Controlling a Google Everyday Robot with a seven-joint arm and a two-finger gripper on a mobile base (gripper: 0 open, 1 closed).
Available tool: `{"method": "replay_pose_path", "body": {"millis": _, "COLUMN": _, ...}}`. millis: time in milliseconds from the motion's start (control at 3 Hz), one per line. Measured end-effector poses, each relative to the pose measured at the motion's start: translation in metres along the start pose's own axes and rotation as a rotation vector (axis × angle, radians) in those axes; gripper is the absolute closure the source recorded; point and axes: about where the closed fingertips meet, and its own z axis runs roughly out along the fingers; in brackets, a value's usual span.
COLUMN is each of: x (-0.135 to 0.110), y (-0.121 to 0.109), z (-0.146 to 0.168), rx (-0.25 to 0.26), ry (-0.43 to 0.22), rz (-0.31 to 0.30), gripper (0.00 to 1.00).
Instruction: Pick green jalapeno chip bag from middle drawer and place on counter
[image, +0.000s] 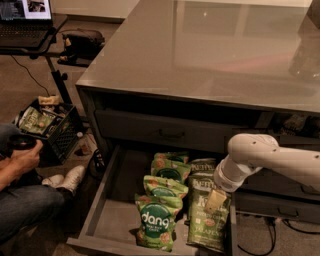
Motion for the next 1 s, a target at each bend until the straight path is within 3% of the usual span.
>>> {"method": "replay_pose_path", "body": {"millis": 333, "x": -0.004, "y": -0.011, "z": 0.016, "rx": -0.018, "ry": 0.002, "rz": 0.004, "gripper": 0.16}}
{"method": "replay_pose_path", "body": {"millis": 1000, "x": -0.006, "y": -0.03, "z": 0.046, "rx": -0.058, "ry": 0.025, "rz": 0.019, "gripper": 0.22}}
